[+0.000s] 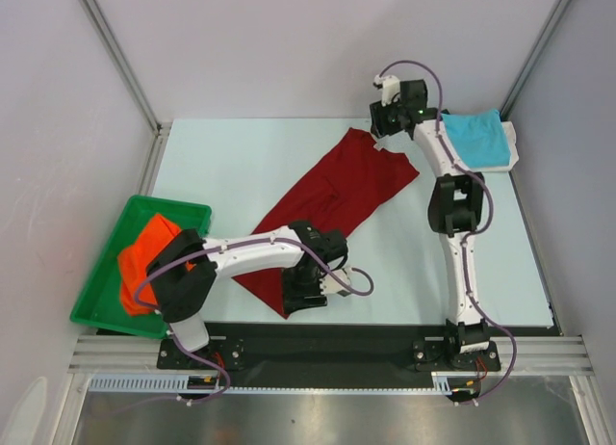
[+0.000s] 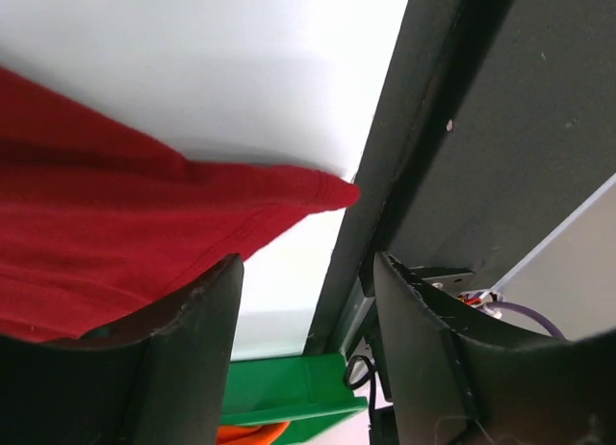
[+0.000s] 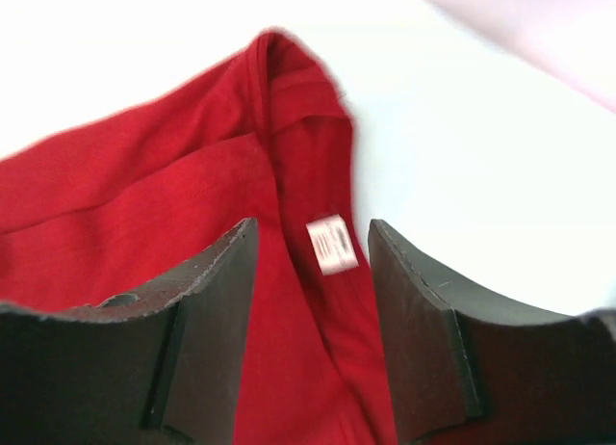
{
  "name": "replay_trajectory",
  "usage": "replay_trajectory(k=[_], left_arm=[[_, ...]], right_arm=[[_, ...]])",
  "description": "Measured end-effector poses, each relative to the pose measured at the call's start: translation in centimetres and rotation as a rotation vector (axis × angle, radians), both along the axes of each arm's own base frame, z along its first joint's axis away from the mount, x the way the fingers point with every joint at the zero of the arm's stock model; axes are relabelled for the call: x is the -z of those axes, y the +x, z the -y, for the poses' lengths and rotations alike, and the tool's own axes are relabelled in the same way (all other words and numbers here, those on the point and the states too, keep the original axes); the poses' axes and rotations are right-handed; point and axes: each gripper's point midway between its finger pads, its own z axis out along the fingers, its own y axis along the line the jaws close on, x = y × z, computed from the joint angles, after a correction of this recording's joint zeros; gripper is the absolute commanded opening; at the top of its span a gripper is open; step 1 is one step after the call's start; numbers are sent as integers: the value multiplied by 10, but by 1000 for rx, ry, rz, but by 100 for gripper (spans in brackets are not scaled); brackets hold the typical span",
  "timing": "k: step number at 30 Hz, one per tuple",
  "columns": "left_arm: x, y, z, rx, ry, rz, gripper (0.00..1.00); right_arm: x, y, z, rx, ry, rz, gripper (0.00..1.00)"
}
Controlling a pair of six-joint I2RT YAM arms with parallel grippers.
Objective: Fold and stack the t-shirts
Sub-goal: Fold the tshirt
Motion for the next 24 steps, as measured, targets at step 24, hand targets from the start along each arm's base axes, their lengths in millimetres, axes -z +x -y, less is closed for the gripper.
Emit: replay_trajectory(k=[24], left_arm=[[40,24,10,-48,79,59,61]], right_arm=[[39,-162,49,129,281,-512,55]])
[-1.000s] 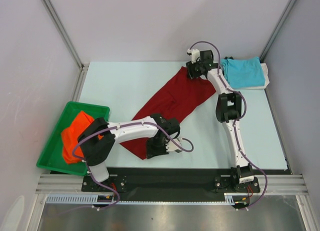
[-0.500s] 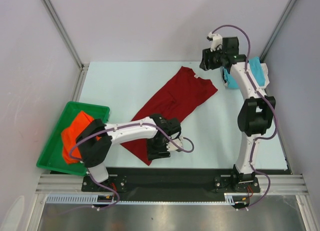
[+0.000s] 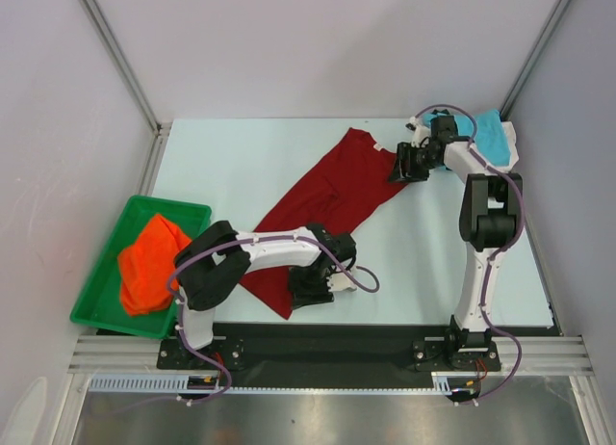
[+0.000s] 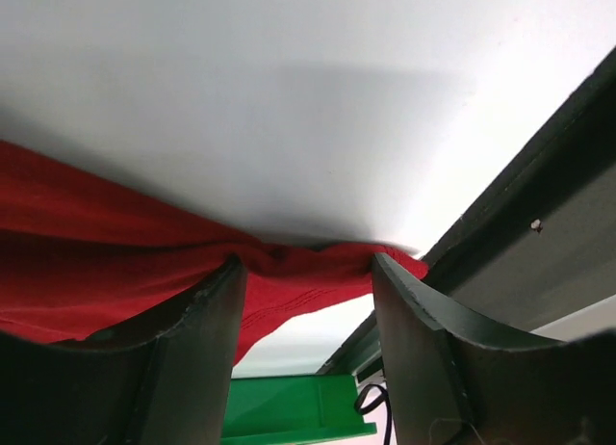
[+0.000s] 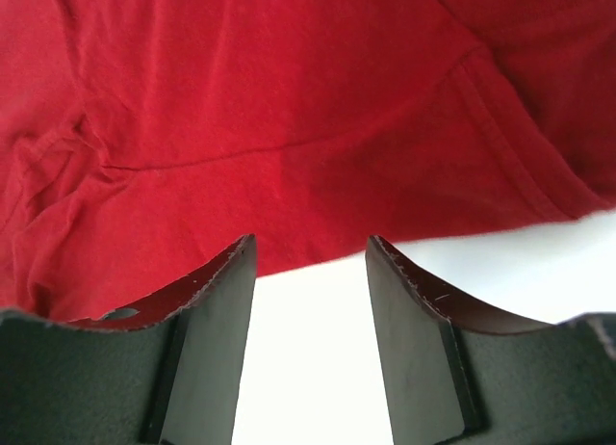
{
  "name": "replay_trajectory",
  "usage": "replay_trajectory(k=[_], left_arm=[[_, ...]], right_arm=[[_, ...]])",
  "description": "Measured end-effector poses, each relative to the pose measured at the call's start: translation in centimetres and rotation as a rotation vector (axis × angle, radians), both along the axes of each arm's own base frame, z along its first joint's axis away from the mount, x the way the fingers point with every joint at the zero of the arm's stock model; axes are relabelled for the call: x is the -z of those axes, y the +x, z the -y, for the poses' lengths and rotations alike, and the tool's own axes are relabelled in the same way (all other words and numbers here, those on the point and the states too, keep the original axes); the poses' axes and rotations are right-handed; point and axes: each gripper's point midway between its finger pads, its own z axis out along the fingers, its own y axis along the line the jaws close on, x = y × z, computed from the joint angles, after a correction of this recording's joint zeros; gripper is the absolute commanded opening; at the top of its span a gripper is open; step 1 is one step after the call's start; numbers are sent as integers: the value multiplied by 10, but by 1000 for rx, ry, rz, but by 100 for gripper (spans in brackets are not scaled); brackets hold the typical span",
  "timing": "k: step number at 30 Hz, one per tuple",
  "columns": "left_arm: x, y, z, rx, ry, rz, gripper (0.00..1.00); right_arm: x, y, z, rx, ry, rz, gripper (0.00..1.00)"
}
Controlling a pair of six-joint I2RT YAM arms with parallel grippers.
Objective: Fold and stack the t-shirts
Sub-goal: Fold the tshirt
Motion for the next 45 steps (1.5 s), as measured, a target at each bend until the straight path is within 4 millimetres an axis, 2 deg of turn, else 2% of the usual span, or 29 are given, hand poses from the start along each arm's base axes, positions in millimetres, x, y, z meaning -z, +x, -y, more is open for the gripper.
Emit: replay_trajectory(k=[2,4,8,9,10,12,15,25,35,45], left_arm=[[1,1,0,-6,1,7,59],[1,2,0,-9,3,14,53],[2,6,0,-5,6,34,42],[3,7,0,-7,7,37,33],[3,8,0,-7,8,43,29],[4,12,-1,-5,13,58,17],[5,15,-2,-4,14,64,7],[3,5,7,3,34,-24,6],[0,-43,65,141,-42,-133,5],[0,-46,93,130,2,-217,5]], right_arm=[[-1,3,-2,-5,6,7,55],[0,7,-5,-8,10,14,54],[15,10,-9,-15,1,-2,54],[20,10,-10,-15,-5,-10,54],[26,11,-12,-17,-8,-19,54],[25,16,-13,-15,-15,-9,54],[26,25,-20,-23,-23,3,54],[24,69,-35,-39,-57,71,56],[24,103,-32,-38,-111,163,60],[23,135,-37,-60,-151,275,62]])
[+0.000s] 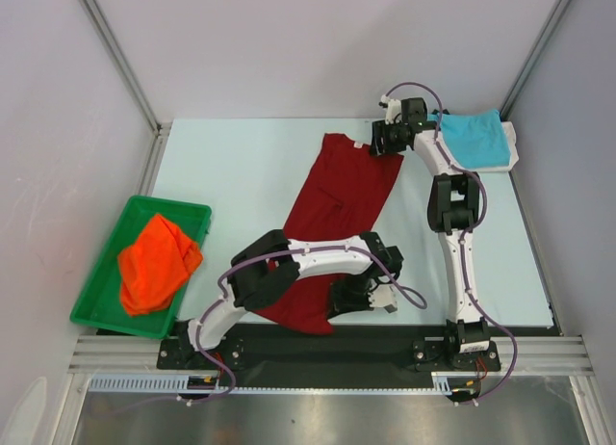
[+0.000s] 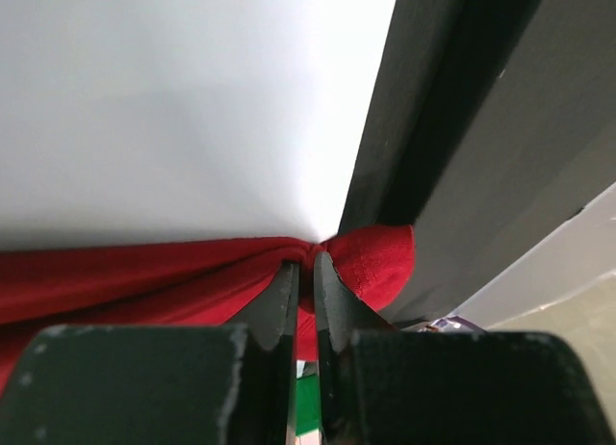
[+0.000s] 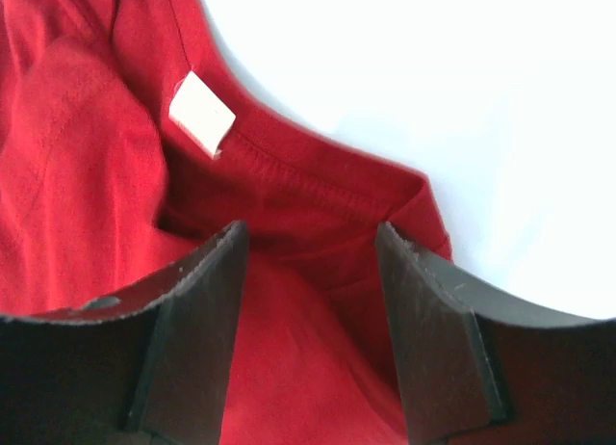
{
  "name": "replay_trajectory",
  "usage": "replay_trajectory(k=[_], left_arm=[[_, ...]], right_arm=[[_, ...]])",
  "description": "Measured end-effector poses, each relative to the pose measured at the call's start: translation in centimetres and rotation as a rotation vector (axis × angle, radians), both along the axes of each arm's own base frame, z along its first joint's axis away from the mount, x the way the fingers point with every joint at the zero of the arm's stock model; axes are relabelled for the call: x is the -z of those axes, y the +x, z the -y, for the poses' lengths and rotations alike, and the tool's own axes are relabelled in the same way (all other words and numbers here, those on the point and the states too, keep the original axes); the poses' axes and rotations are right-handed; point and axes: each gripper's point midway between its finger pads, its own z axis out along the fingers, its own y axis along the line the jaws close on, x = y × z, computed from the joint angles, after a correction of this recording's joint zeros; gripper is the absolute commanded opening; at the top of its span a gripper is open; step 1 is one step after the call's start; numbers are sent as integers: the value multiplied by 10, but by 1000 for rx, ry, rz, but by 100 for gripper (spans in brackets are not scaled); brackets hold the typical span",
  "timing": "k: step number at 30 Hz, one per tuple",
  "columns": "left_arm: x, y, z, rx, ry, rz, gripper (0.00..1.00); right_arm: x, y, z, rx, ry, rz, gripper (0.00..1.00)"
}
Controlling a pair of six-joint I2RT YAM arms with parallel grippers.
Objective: Fold and stack the t-shirts
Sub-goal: Fold the tshirt
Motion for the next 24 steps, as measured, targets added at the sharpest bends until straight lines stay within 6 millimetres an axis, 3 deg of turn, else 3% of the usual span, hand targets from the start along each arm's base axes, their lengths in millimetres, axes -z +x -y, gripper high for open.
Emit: replay_trajectory(k=[5,8,11,14,17,20,22,24], left_arm=[[-1,0,13,-5,-3,-23,12],[-2,2,20,-1,-23,-18,35],[-6,3,30,0,-64,2,47],[-21,16,48,11,-169,79,68],[-65,35,72,16,-317,175,80],[-136,66,104,-2,-525,299,84],[-192,93,121,-32,-679,406,89],[-240,123,121,-84,-797,516,91]], right_arm=[[0,11,-1,3,3,34,63],[0,16,-6,0,10,51,62],[-2,19,-7,11,23,59,62],[-3,20,-9,14,29,63,62],[-9,20,-10,15,32,70,62],[-32,20,-6,19,34,99,63],[-59,16,-4,21,36,127,63],[-92,6,1,25,40,154,63]])
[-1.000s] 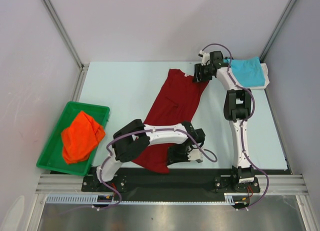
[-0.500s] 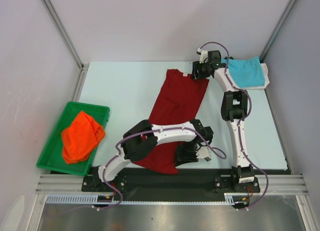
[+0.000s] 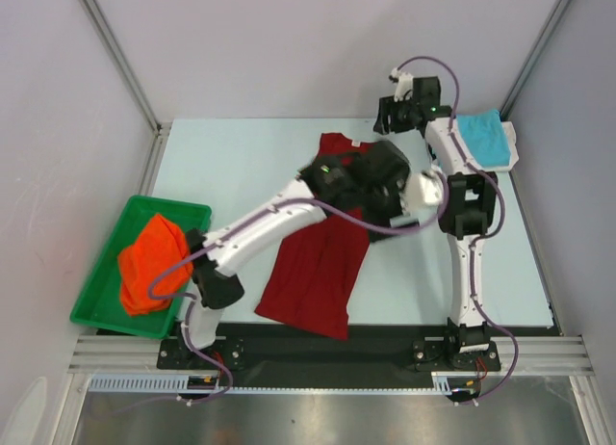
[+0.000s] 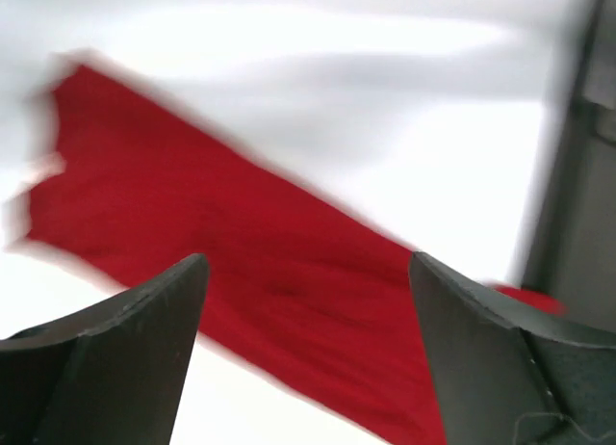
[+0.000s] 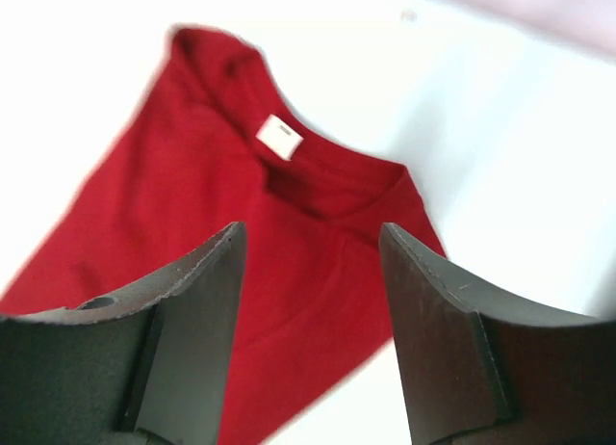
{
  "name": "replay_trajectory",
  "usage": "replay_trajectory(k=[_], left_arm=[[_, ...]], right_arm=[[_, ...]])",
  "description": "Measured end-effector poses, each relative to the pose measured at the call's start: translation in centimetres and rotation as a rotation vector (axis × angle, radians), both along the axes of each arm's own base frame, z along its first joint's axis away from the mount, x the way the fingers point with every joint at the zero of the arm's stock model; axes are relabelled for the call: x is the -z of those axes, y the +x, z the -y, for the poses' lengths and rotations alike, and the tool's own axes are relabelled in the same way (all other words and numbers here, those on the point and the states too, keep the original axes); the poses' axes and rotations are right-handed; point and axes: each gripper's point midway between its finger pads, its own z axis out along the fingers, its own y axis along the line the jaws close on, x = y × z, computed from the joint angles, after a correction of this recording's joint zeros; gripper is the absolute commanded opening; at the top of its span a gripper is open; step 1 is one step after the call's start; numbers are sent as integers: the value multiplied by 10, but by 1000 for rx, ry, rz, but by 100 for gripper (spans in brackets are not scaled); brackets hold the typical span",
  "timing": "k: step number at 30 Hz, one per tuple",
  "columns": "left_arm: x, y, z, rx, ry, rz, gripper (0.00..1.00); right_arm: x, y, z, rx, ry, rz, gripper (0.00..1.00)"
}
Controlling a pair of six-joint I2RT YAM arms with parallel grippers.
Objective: Fold and stack the t-shirts
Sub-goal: Fold the tshirt
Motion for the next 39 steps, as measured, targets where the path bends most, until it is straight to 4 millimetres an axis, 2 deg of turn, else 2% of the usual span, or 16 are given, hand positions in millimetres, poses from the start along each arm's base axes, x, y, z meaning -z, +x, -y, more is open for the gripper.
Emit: replay_trajectory(k=[2,4,5,7,9,10,12,15,18,21,29,39], left_arm=[[-36,38,-17,-94,-91,81,90],[-54,83,-41,-219,-146,139,86],[-60,110,-56,-295,-170,162,82],[-57,165,-86,-440,-209,167,77],[-42,212,-111,-555,-239,136,74],[-30,235,-123,-601,-259,105,73],[0,274,-144,-678,-297,27,73],[49,317,-166,-753,-325,-81,75],[90,336,-168,-776,-345,-171,73],[122,337,-157,-772,-362,-268,71],[154,343,-144,-785,-439,-418,67],[183,349,-158,-857,-454,-515,64]], right_arm=[[-39,-11,5,5,10,44,63],[-73,-31,10,3,20,72,63],[-88,-42,11,-2,26,86,63],[-105,-62,15,-10,30,89,63],[-110,-83,15,-24,33,77,63],[-106,-94,14,-34,33,55,63],[-93,-112,12,-51,28,4,63],[-63,-140,7,-78,16,-98,63],[-38,-159,4,-93,8,-183,63],[-21,-173,3,-104,-3,-233,63],[-6,-203,0,-130,-46,-279,64],[-4,-205,-2,-142,-76,-274,65]])
